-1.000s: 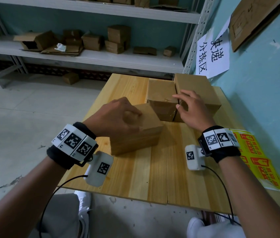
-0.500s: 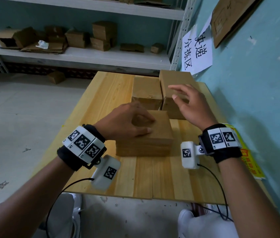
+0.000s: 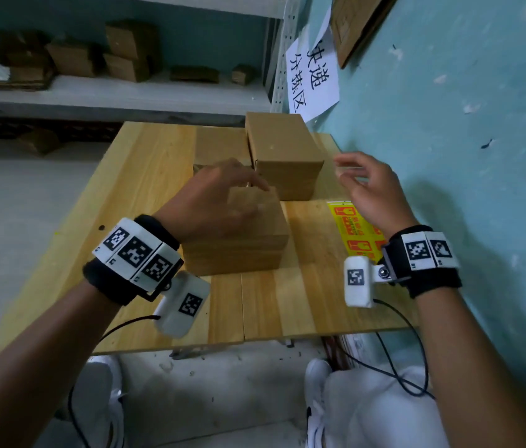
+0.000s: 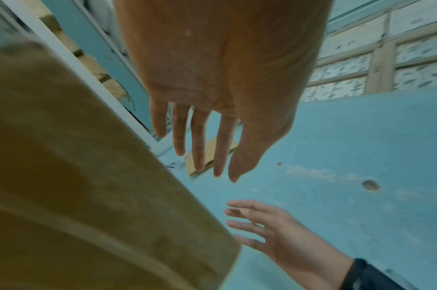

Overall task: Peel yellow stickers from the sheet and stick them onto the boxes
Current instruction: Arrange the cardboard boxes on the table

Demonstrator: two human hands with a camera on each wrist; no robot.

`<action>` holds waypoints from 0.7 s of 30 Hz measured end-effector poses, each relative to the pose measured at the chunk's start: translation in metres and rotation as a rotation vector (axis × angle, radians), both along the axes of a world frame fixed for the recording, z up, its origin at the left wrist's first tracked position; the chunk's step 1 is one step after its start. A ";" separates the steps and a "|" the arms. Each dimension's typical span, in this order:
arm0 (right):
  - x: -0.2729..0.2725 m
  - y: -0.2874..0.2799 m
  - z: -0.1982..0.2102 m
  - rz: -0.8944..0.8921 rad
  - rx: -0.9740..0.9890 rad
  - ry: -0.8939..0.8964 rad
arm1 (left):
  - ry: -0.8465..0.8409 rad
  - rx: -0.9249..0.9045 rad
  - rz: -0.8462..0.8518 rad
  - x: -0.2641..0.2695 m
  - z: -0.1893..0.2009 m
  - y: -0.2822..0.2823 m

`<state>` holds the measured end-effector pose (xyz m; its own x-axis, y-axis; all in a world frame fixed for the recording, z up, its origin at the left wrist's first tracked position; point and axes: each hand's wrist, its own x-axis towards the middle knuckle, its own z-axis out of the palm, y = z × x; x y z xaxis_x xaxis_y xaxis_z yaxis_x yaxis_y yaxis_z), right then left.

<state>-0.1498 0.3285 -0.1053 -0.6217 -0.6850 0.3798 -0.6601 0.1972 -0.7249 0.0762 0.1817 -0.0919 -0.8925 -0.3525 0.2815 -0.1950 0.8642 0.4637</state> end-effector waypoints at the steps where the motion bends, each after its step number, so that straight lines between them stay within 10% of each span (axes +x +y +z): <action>1: -0.004 0.008 -0.001 -0.038 0.006 -0.009 | 0.041 -0.001 -0.028 -0.003 0.002 0.005; 21: -0.025 0.058 -0.034 -0.154 0.748 0.041 | 0.074 0.157 -0.217 -0.043 -0.016 0.064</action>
